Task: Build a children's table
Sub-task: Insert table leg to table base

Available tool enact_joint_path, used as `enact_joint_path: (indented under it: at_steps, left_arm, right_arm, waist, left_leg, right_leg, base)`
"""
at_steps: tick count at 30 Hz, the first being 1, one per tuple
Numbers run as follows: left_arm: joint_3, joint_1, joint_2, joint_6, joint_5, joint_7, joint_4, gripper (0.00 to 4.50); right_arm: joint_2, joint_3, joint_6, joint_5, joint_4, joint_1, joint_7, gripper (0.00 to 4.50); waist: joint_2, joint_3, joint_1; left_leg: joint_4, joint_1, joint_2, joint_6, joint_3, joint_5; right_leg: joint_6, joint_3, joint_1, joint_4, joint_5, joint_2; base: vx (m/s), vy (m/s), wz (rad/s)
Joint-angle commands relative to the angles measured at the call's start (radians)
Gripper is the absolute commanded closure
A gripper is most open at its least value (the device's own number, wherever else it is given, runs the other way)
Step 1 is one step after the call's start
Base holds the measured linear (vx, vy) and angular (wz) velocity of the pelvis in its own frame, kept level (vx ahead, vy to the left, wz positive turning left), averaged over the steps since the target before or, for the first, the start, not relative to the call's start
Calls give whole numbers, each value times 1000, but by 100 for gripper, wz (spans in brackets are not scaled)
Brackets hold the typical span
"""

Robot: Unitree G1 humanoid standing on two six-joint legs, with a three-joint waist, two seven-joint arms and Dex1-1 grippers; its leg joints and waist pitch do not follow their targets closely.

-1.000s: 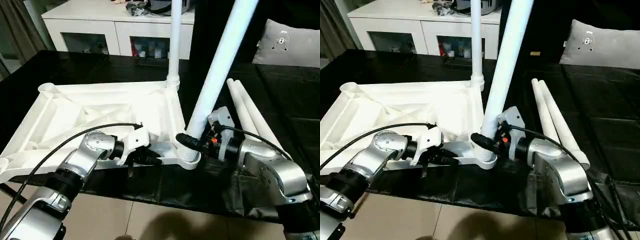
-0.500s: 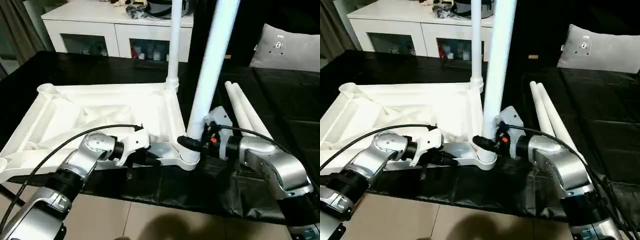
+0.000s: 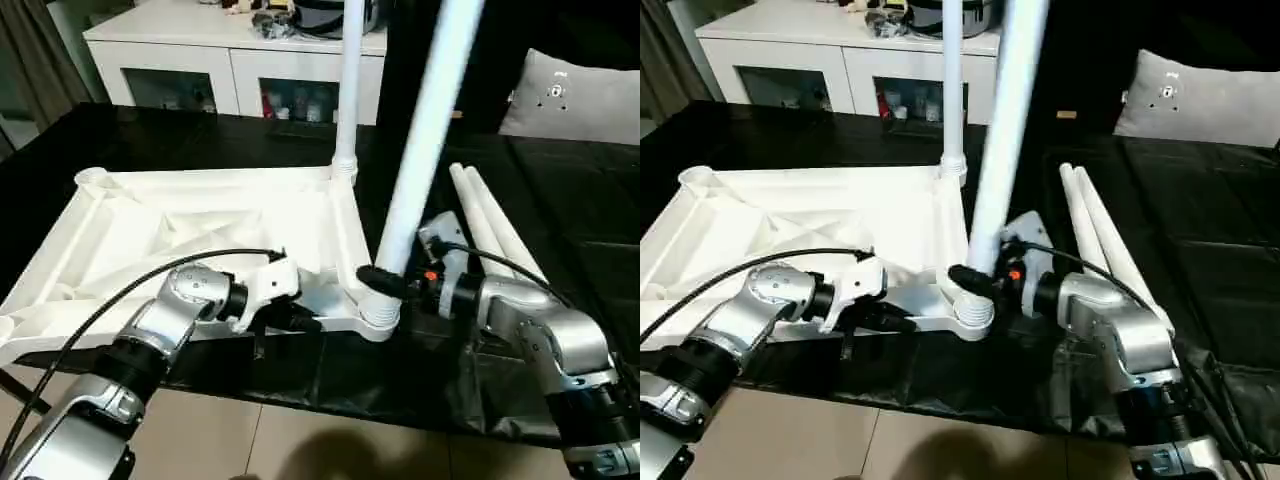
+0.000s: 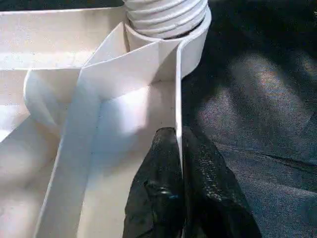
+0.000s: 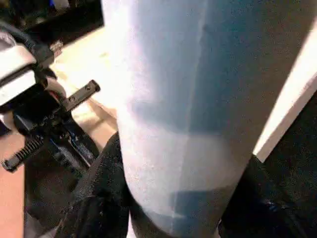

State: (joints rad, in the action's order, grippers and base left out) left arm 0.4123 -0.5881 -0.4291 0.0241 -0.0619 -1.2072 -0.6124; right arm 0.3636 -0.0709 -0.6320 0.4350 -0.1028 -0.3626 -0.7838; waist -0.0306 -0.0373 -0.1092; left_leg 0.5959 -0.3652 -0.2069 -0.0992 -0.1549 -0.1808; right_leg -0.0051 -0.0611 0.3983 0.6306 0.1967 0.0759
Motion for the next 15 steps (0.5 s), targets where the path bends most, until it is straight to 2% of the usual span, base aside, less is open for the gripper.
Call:
enact_joint_path:
  at_steps: [1, 3, 7, 9, 11, 13, 15]
  left_arm:
    - [-7, 9, 5, -7, 6, 6, -15, 450]
    - [-9, 10, 9, -6, 6, 10, -16, 450]
    - [-28, 7, 30, 1, 10, 42, -34, 450]
    - [-38, 2, 40, 1, 8, 57, -44, 450]
    - [-44, -1, 44, -1, 6, 61, -45, 450]
    - [-46, -1, 45, -1, 6, 61, -46, 450]
    - [-47, -1, 46, -2, 6, 60, -49, 450]
  right_arm:
    - [-11, -7, -16, 8, -43, 27, -7, 262]
    - [-23, 14, 2, 18, -66, 50, -6, 262]
    - [-63, 75, 68, 38, -104, 110, -2, 262]
    - [-63, 70, 110, 33, -84, 151, -11, 262]
    - [-63, 64, 138, 25, -69, 175, -12, 262]
    - [-56, 47, 183, -8, -64, 194, -9, 262]
    - [-39, 14, 258, -69, -70, 208, 0, 262]
  waist:
    - [1, 56, -3]
    - [-2, 56, -4]
    - [-1, 57, -4]
    - [-1, 53, -4]
    - [-2, 49, -5]
    - [-2, 45, -4]
    - [-12, 43, -1]
  left_leg:
    - [-75, 5, -13, -16, -4, -232]
    - [-75, 6, -13, -15, -5, -245]
    - [-77, 6, -14, -11, -4, -252]
    - [-79, 7, -13, -7, -4, -269]
    - [-83, 10, -14, -7, -3, -299]
    - [-86, 13, -13, -10, -2, -326]
    - [-92, 18, -12, -14, 2, -358]
  right_leg:
    - [-177, 41, -50, -86, 214, 58]
    - [-178, 41, -49, -90, 234, 61]
    - [-176, 40, -49, -91, 246, 61]
    - [-169, 39, -47, -97, 282, 62]
    - [-145, 40, -45, -105, 358, 63]
    - [-132, 41, -44, -111, 405, 64]
    - [-111, 38, -43, -119, 469, 65]
  base:
    - [0, 0, 0]
    - [0, 0, 0]
    - [0, 0, 0]
    - [0, 0, 0]
    - [0, 0, 0]
    - [0, 0, 0]
    - [0, 0, 0]
